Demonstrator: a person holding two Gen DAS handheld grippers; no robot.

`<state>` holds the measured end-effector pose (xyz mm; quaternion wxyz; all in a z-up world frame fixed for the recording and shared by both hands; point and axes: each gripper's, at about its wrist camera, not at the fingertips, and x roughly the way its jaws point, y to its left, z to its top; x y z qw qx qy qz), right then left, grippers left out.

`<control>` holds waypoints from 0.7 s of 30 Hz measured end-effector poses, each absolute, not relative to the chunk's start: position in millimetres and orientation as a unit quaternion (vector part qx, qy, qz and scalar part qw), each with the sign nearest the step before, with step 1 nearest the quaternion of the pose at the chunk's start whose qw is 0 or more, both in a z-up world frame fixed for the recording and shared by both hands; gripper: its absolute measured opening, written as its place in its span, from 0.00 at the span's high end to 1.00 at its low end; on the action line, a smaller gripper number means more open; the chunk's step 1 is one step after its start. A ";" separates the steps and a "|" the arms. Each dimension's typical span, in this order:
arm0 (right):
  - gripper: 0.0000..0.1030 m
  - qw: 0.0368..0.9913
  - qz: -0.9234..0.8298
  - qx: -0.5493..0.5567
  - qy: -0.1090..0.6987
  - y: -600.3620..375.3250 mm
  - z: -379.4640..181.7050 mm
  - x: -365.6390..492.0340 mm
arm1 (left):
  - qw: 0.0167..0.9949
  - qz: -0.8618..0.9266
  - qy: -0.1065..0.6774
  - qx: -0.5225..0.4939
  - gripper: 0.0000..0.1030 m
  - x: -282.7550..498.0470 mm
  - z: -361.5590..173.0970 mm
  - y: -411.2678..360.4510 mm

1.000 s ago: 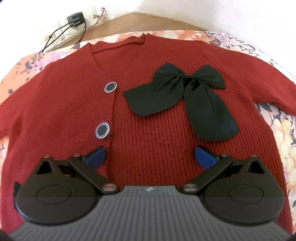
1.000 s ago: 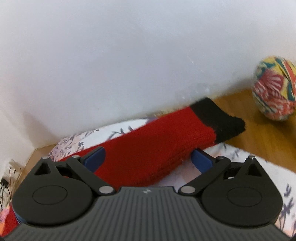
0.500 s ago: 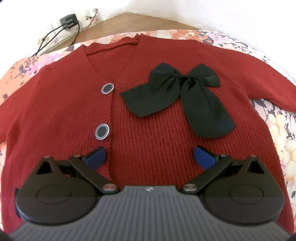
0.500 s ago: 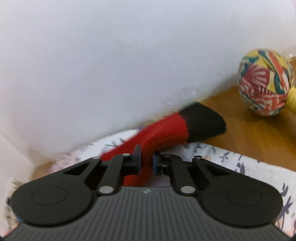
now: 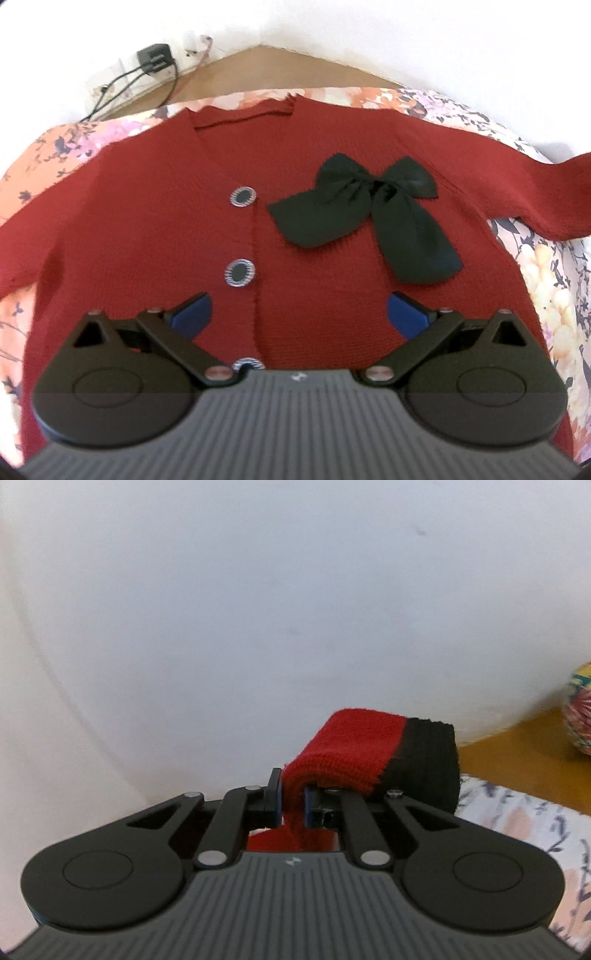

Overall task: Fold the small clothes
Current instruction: 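Lift the held sleeve with the right gripper and fold it across the cardigan front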

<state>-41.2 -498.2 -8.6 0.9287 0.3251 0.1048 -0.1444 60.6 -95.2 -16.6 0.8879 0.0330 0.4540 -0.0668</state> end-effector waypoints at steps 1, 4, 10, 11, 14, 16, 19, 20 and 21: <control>0.90 0.931 -0.137 0.323 0.103 -492.9 -5.9 -40.3 | 0.889 -0.065 0.453 0.032 0.00 59.9 -15.1 -92.3; 0.90 0.936 -0.111 0.316 0.106 -477.3 1.0 -35.7 | 0.891 -0.057 0.450 0.026 0.00 57.2 -10.1 -81.6; 0.90 0.943 -0.066 0.306 0.113 -448.1 9.4 -22.7 | 0.894 -0.047 0.444 0.023 0.00 49.3 -2.7 -62.3; 0.90 0.943 -0.062 0.307 0.112 -443.4 10.8 -20.7 | 0.895 -0.046 0.443 0.023 0.00 47.7 -1.2 -58.8; 0.91 0.945 -0.048 0.306 0.108 -428.1 15.6 -15.0 | 0.897 -0.045 0.440 0.020 0.00 44.3 1.6 -50.2; 0.91 0.945 -0.036 0.306 0.110 -421.0 17.1 -11.1 | 0.898 -0.042 0.438 0.017 0.00 42.2 3.0 -44.1; 0.91 0.947 -0.020 0.299 0.115 -406.3 18.6 -1.1 | 0.899 -0.037 0.436 0.013 0.00 40.2 4.3 -35.7; 0.91 0.948 -0.018 0.296 0.117 -403.1 17.6 -2.4 | 0.899 -0.036 0.436 0.011 0.00 39.4 4.2 -33.2; 0.91 0.948 -0.014 0.295 0.119 -398.7 17.1 -0.5 | 0.899 -0.035 0.436 0.009 0.00 39.1 4.2 -30.6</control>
